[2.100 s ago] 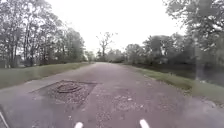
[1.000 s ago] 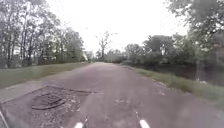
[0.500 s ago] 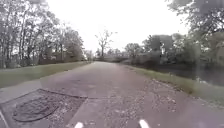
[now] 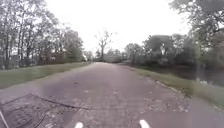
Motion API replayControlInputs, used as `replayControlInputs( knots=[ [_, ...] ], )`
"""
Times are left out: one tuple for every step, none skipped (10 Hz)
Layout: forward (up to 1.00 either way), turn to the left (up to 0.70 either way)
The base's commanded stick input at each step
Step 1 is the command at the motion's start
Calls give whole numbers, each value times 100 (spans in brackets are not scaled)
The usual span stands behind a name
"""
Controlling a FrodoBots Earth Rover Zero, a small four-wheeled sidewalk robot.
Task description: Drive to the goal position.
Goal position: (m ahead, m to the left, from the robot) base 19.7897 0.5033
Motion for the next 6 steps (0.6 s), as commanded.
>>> replayControlInputs(
  knots=[
    [70,0],
    [70,0],
    [70,0],
    [70,0],
    [70,0],
    [70,0]
  ],
)
